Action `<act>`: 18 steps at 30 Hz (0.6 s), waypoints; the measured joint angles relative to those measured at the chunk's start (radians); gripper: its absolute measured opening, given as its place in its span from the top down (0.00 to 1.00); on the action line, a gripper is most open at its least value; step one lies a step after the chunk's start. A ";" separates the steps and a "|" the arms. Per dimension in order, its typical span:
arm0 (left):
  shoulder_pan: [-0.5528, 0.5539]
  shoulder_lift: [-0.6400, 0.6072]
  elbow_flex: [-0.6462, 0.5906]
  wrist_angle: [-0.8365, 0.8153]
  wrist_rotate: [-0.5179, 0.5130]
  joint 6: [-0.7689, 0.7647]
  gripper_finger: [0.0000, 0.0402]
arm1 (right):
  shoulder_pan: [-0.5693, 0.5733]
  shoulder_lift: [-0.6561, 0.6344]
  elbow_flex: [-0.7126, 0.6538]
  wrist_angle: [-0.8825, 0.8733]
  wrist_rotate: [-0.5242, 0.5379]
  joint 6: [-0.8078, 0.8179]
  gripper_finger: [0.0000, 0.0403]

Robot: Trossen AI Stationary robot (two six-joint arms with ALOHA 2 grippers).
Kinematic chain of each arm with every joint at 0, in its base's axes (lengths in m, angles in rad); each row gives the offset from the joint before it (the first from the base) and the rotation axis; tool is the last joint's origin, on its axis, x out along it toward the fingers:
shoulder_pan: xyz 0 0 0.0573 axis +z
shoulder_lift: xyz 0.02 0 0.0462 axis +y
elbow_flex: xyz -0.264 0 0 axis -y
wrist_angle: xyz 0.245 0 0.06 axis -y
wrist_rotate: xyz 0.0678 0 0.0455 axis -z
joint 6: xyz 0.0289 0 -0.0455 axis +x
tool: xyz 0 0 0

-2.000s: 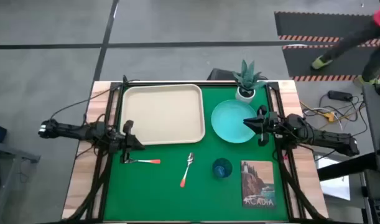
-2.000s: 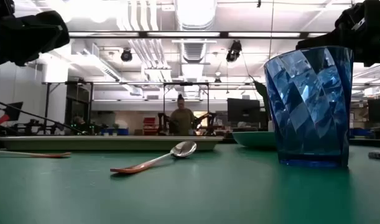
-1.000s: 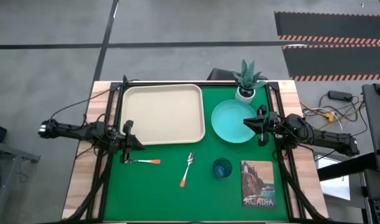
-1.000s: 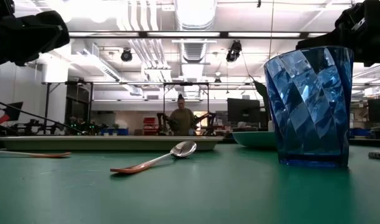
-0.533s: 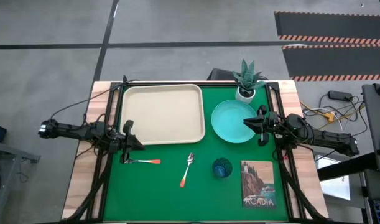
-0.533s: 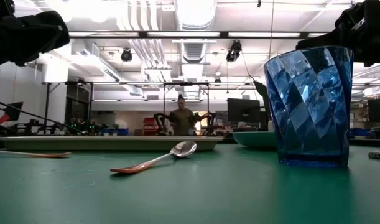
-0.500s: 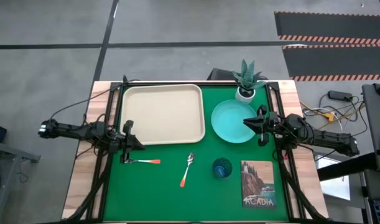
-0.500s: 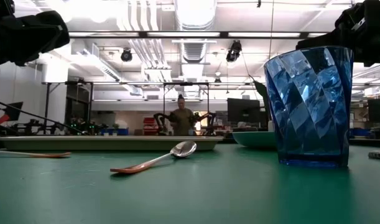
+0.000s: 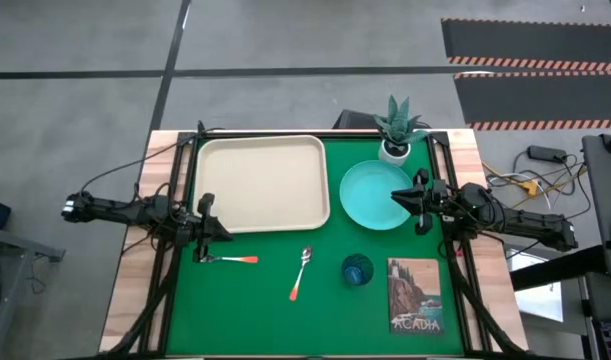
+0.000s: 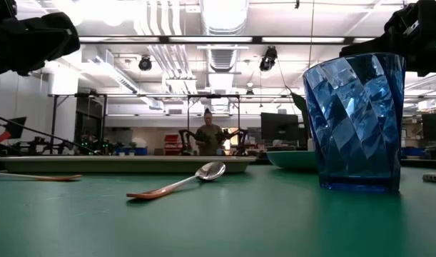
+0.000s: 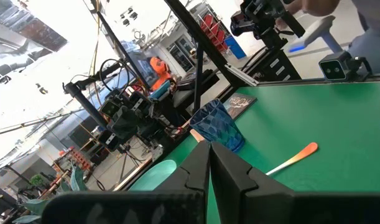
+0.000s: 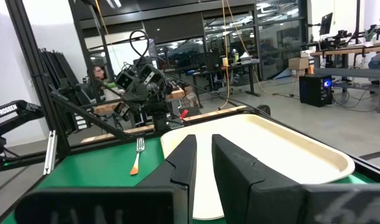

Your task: Pick and place plate/cup/fork/spoon on tray

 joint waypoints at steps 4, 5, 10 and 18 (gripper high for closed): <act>0.000 0.000 0.000 0.000 0.000 0.000 1.00 | 0.000 0.000 0.000 0.000 0.000 0.000 0.89; 0.000 0.000 0.000 0.000 0.000 0.000 1.00 | 0.000 0.000 0.000 0.000 0.000 0.000 0.89; 0.000 0.000 0.000 0.000 0.000 0.000 1.00 | 0.000 0.000 0.000 0.000 0.000 0.000 0.89; 0.000 0.000 0.000 0.003 0.000 0.000 1.00 | 0.000 0.000 0.000 0.032 0.000 0.000 0.89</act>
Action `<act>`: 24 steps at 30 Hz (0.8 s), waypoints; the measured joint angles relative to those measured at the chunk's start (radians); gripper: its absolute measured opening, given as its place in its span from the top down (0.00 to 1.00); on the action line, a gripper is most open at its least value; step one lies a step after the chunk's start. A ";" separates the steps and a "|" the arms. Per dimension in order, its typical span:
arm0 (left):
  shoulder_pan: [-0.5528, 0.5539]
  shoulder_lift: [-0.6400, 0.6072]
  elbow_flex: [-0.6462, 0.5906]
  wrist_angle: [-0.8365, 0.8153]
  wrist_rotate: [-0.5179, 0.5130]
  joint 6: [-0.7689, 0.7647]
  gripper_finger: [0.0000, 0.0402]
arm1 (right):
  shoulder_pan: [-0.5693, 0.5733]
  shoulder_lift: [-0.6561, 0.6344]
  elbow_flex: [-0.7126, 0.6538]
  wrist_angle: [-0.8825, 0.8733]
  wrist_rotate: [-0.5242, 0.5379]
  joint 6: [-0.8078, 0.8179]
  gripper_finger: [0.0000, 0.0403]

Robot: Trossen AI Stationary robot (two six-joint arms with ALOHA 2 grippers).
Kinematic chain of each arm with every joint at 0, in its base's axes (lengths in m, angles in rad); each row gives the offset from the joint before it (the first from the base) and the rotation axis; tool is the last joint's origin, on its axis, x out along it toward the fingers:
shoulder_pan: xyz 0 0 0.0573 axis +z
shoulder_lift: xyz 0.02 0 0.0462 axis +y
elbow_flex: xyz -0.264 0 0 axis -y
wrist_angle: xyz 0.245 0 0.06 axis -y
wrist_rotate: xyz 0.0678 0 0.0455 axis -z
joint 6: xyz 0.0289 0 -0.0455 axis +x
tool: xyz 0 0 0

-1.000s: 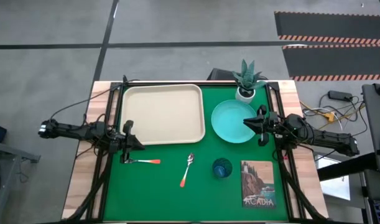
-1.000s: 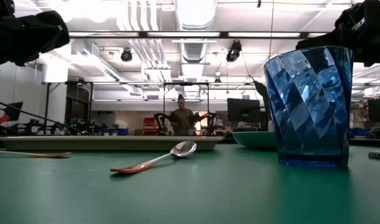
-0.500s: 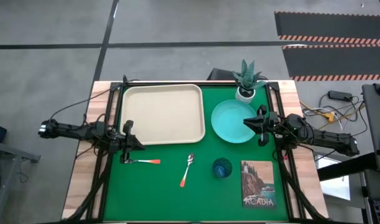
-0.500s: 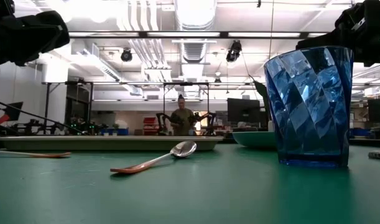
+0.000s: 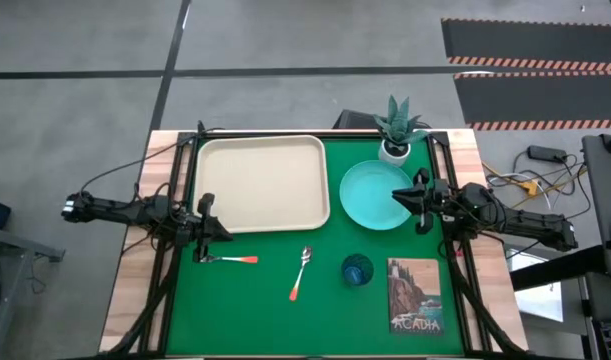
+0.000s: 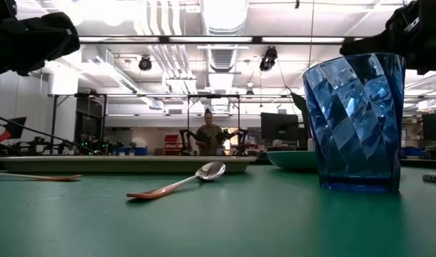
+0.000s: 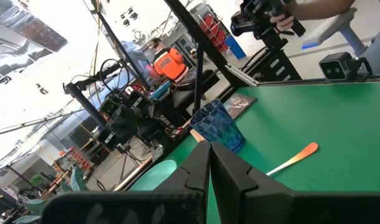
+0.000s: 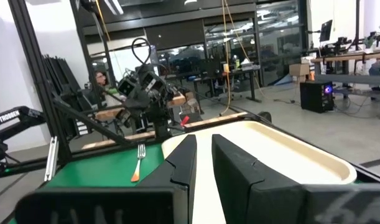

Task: Pick and place plate/cup/fork/spoon on tray
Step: Put the orange spoon on the white tray

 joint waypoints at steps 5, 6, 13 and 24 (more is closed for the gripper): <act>0.000 0.000 0.000 0.066 0.007 -0.002 1.00 | 0.000 0.000 0.000 0.011 0.000 0.006 0.89; 0.000 0.000 0.000 0.090 0.007 -0.002 1.00 | 0.000 -0.001 0.000 0.015 0.000 0.015 0.89; -0.001 0.007 0.000 0.244 0.024 -0.050 1.00 | 0.000 0.014 0.001 0.136 0.036 -0.013 0.89; -0.001 0.017 0.000 0.468 0.051 -0.653 1.00 | 0.000 0.013 0.001 0.270 0.035 -0.087 0.89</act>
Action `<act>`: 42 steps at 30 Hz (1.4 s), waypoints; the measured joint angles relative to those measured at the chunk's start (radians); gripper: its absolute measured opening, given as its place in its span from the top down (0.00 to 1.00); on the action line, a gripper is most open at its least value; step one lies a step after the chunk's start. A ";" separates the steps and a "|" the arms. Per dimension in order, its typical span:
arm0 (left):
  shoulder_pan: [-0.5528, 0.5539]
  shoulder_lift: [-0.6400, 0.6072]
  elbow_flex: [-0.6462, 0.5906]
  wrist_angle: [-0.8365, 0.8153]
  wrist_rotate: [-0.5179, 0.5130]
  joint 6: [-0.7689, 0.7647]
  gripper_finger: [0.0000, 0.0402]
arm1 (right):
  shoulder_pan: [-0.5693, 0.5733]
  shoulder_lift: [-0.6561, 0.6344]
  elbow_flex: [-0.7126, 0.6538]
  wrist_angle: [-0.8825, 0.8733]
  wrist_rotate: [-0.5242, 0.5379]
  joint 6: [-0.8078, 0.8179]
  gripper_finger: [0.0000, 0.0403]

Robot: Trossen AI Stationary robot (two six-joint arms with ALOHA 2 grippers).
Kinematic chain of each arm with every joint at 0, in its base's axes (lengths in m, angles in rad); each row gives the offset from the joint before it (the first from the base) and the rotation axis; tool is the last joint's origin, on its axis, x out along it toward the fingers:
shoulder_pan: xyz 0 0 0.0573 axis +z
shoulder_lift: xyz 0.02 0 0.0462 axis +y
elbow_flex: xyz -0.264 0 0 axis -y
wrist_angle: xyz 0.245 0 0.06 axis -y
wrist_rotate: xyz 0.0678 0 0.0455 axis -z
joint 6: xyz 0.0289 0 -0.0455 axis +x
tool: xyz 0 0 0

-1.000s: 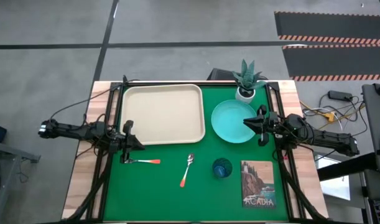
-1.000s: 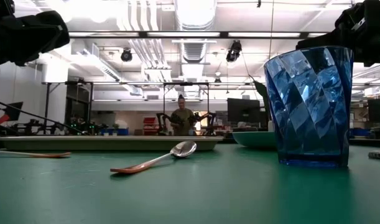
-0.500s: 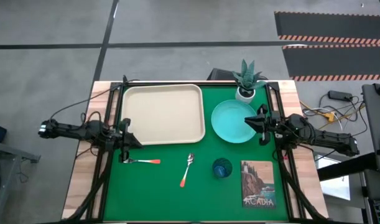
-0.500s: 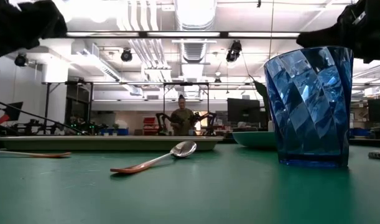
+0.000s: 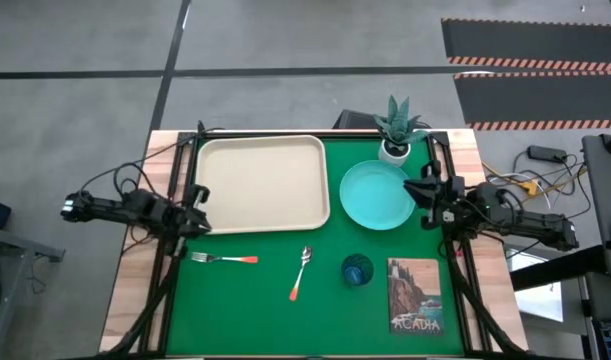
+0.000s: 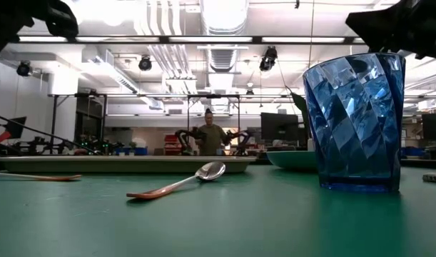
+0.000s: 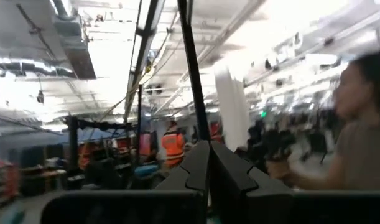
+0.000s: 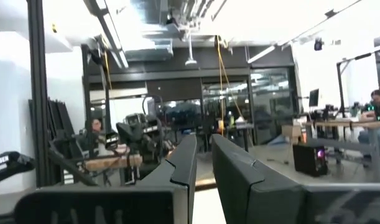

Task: Pick and place plate/cup/fork/spoon on tray
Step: Put the orange spoon on the white tray

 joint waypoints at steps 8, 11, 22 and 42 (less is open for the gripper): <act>0.000 0.029 0.000 0.071 -0.008 -0.025 1.00 | 0.000 -0.001 0.000 0.021 0.000 -0.036 0.89; 0.000 0.079 0.000 0.215 -0.085 -0.029 1.00 | 0.000 -0.001 0.000 0.025 0.000 -0.038 0.89; 0.000 0.451 0.125 0.304 -0.527 -0.189 1.00 | 0.000 -0.001 0.000 0.029 0.025 -0.114 0.89; -0.032 1.074 0.687 -0.296 -0.635 -0.626 1.00 | 0.000 -0.001 -0.001 0.021 0.096 -0.163 0.89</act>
